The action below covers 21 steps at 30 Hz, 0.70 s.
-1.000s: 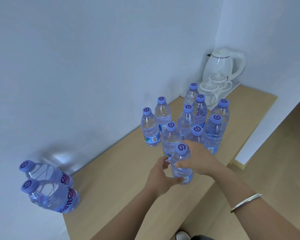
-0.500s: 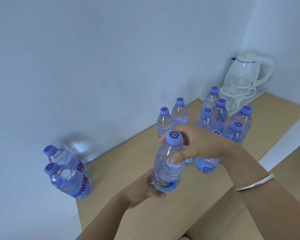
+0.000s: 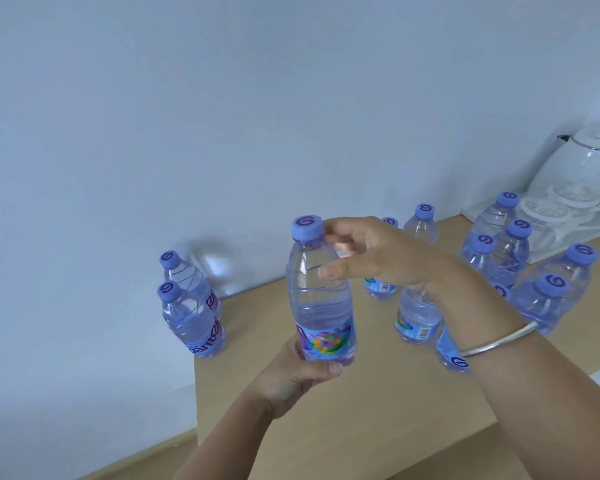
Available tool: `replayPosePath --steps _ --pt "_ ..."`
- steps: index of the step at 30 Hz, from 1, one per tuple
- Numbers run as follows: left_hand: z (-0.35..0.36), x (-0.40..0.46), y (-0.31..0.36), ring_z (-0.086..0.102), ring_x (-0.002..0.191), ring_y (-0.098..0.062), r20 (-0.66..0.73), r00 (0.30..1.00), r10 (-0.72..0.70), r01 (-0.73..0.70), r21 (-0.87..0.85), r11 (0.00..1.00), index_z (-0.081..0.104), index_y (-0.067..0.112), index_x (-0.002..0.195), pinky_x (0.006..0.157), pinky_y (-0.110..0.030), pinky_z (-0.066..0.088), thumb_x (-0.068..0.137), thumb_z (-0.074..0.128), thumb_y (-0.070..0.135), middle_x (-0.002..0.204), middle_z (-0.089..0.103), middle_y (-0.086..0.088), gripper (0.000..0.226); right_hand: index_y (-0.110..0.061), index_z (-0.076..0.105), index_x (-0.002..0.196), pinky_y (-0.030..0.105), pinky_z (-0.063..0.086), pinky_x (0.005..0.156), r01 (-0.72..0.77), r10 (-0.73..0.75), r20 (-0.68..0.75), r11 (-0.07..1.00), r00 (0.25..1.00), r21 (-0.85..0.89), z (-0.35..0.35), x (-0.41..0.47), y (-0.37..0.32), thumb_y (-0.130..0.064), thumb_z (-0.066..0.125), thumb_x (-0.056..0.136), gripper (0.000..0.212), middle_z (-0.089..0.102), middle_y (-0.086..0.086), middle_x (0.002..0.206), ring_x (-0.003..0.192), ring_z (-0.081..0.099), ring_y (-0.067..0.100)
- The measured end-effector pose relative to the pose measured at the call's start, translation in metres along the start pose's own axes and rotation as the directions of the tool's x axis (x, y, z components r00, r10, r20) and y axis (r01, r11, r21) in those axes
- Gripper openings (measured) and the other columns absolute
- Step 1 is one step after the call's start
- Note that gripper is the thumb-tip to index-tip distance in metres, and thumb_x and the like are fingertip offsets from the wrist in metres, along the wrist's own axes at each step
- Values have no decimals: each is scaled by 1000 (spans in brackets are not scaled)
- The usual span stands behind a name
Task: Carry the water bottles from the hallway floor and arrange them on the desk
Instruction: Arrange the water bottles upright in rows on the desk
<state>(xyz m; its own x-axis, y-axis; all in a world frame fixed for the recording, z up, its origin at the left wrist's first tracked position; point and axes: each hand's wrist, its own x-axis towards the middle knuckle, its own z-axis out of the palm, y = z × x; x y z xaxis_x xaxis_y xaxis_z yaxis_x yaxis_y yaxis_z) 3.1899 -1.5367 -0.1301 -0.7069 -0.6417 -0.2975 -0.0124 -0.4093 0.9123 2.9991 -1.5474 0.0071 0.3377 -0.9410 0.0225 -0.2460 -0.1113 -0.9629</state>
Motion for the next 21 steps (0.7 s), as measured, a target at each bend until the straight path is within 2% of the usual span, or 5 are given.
replayPosePath --steps 2,8,12,17,21 --pt "-3 -2 1 66 98 -19 -117 992 36 -38 -15 999 60 8 114 82 -24 51 55 80 18 103 70 -6 63 -30 59 117 20 42 98 5 -5 -12 1000 1000 -24 6 6 -1 -22 73 79 41 65 -15 113 111 57 -3" --pt "-12 -21 4 65 95 -16 -289 951 111 -101 47 994 61 10 110 85 -27 52 53 80 26 101 70 -5 62 -25 54 114 1 35 53 59 -63 -34 992 997 -112 30 27 1 -20 76 77 44 54 -35 60 61 53 -13" --pt "-10 -37 6 63 78 -9 -472 860 195 -135 159 978 65 11 97 71 -20 52 57 83 16 84 71 2 44 -25 57 110 12 48 70 57 -57 -21 998 998 -24 48 40 3 -11 74 77 40 66 -13 94 81 59 -6" --pt "-10 -45 1 67 70 -9 -759 567 321 -174 271 947 65 12 92 62 -18 53 57 85 -1 79 72 2 42 -7 63 92 40 50 87 69 -70 -13 997 997 -25 72 60 3 -21 75 77 24 68 13 94 87 64 22" --pt "-21 -62 -6 68 77 -5 -771 594 230 -112 204 973 56 25 103 68 -20 54 50 88 21 86 72 9 62 -9 65 84 35 50 81 137 -137 41 991 990 11 84 70 -5 -13 73 77 12 69 8 84 76 62 14"
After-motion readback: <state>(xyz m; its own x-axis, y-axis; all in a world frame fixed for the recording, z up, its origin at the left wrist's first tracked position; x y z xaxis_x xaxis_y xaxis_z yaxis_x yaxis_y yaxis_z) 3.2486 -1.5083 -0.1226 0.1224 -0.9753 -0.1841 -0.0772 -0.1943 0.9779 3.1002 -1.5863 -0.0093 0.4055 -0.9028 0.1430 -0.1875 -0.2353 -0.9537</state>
